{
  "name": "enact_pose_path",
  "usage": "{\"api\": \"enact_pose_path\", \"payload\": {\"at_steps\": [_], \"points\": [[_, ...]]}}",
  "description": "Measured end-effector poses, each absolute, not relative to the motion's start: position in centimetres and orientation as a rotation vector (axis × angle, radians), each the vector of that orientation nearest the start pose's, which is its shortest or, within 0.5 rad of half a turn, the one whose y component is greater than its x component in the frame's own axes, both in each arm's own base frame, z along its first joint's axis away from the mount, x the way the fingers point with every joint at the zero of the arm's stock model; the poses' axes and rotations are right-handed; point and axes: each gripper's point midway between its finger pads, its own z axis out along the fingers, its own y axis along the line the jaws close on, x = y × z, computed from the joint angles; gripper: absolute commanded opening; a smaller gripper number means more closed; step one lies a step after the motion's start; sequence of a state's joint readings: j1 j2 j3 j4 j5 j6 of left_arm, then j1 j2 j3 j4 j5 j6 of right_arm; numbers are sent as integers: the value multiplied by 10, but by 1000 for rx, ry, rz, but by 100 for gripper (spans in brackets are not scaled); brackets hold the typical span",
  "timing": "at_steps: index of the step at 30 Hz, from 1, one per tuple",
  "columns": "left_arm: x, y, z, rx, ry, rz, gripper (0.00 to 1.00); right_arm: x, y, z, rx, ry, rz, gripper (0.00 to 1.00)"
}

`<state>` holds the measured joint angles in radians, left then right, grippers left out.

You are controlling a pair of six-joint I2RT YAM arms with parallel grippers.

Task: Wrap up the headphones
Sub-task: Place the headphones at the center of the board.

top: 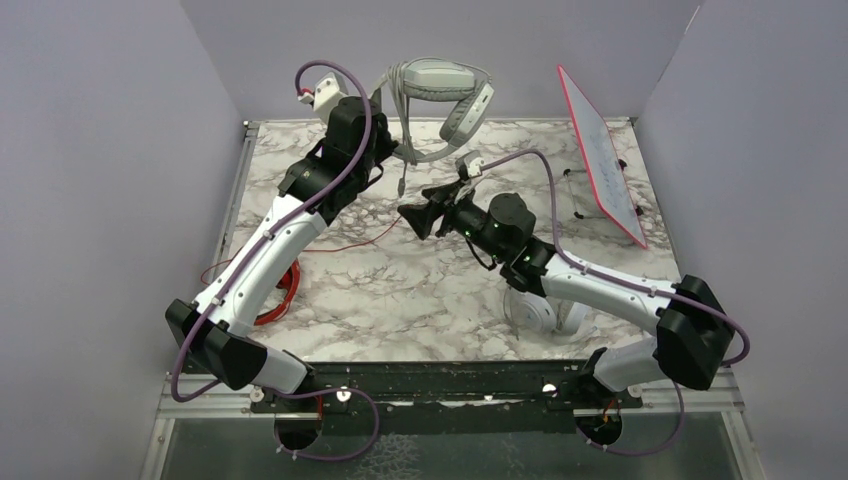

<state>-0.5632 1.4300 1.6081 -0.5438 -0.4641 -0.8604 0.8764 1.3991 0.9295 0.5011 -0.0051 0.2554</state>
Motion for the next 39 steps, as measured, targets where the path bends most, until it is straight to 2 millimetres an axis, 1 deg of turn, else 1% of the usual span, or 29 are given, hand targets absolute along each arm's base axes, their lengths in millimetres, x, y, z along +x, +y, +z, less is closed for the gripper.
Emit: {"api": "enact_pose_path", "payload": {"at_steps": [4,6,8,10,14,21,32,37,39], "points": [[392,-188,364,-588,1841,-513,0,302,369,308,-445,1415,883,70],[392,-188,363,-588,1842,-512,0,306,372,314,-436,1373,883,69],[392,-188,363,-588,1842,-512,0,310,375,312,-431,1359,877,68],[392,-188,363,-588,1842,-512,0,317,379,304,-420,1367,862,66],[392,-188,363,-588,1843,-511,0,328,376,293,-376,1392,819,62],[389,-186,363,-587,1848,-507,0,341,363,301,-278,1373,753,57],[387,-185,359,-585,1867,-492,0,350,351,299,-213,1388,691,57],[382,-182,348,-584,1911,-458,0,352,348,294,-202,1407,669,58],[381,-181,345,-584,1924,-448,0,352,346,287,-203,1423,656,58]]}}
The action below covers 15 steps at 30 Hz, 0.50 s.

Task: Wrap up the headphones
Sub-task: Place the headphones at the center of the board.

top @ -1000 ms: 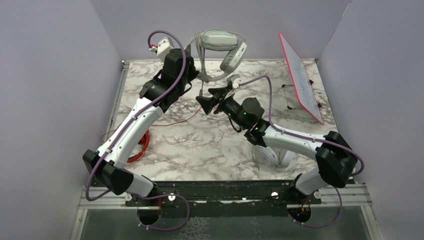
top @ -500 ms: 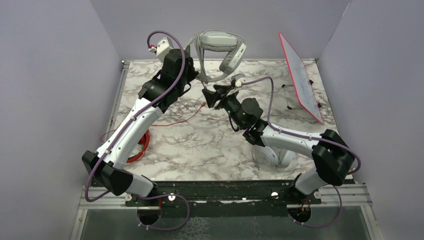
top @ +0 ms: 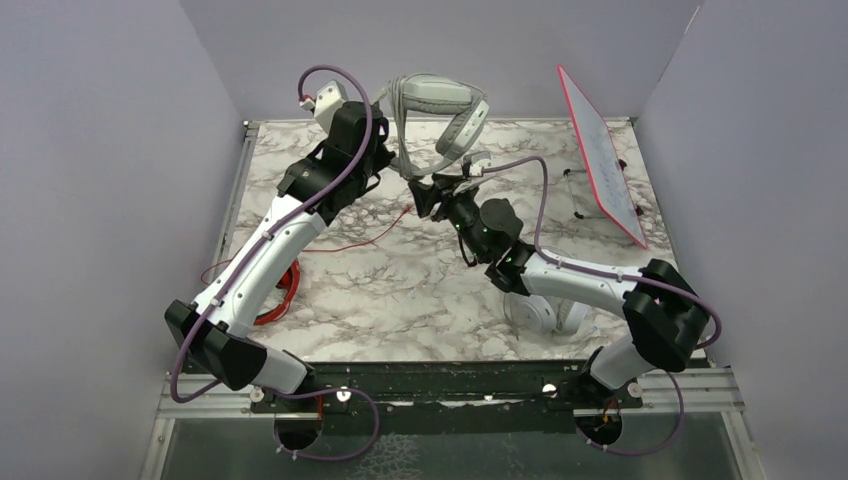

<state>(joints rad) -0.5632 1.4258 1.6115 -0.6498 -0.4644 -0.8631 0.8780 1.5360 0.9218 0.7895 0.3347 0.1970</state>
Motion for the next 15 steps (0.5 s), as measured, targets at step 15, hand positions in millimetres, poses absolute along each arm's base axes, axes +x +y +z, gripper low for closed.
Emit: {"api": "enact_pose_path", "payload": {"at_steps": [15], "points": [[394,-188,291,-552,2088,-302,0,303,308,226,-411,1753,551,86]]}}
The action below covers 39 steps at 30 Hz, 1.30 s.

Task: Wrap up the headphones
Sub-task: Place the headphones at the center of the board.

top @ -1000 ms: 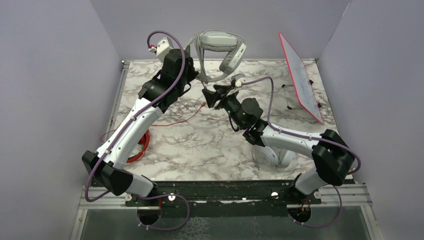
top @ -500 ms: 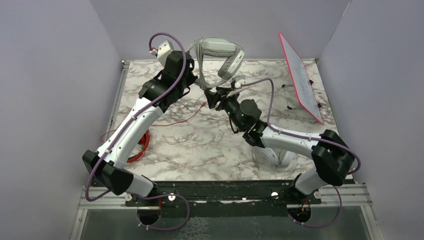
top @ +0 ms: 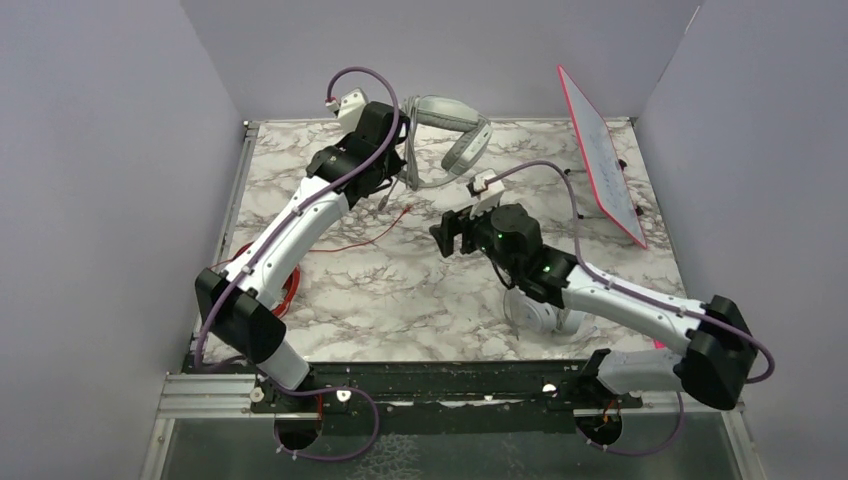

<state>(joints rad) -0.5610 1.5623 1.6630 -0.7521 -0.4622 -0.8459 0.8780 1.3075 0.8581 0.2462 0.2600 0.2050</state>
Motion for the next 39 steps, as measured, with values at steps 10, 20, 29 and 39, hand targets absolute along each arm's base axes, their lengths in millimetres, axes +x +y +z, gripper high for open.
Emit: {"api": "enact_pose_path", "payload": {"at_steps": [10,20,29,39], "points": [[408,-200,259,-495,2181,-262,0,243,243,261,-521,1801,511,92],[409,-231,208,-354,2340,-286,0,225,215,346,-509,1717,511,95],[387,-304,146,-130,2509,-329,0,217,195,364,-496,1682,475,95],[378,-382,114,36,2571,-463,0,210,183,370,-476,1656,476,95]]}}
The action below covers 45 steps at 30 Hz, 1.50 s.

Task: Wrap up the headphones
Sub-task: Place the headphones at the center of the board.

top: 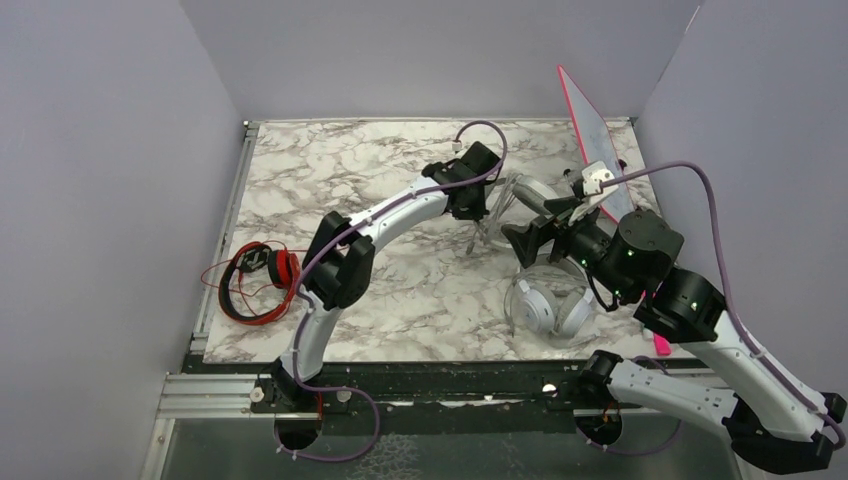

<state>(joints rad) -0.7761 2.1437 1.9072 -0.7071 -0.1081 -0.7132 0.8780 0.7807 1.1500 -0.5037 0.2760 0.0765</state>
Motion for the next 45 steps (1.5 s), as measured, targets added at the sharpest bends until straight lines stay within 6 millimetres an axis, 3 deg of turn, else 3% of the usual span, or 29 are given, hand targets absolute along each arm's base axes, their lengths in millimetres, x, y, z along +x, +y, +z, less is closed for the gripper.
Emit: {"api": "enact_pose_path", "payload": {"at_steps": [13,22,31,35,41,45], "points": [[385,-397,75,-9,2622,-451,0,209,182,355,-488,1677,465,95],[395,-403,70,-90,2600,-434,0,209,182,354,-490,1678,462,95],[407,-403,51,-105,2600,-391,0,210,182,353,-494,1678,459,95],[410,-398,45,-106,2604,-369,5,209,181,355,-492,1672,461,95],[413,-394,40,-91,2608,-354,26,208,180,356,-488,1665,465,95],[417,-395,42,-85,2593,-360,32,208,180,357,-488,1664,465,95]]}}
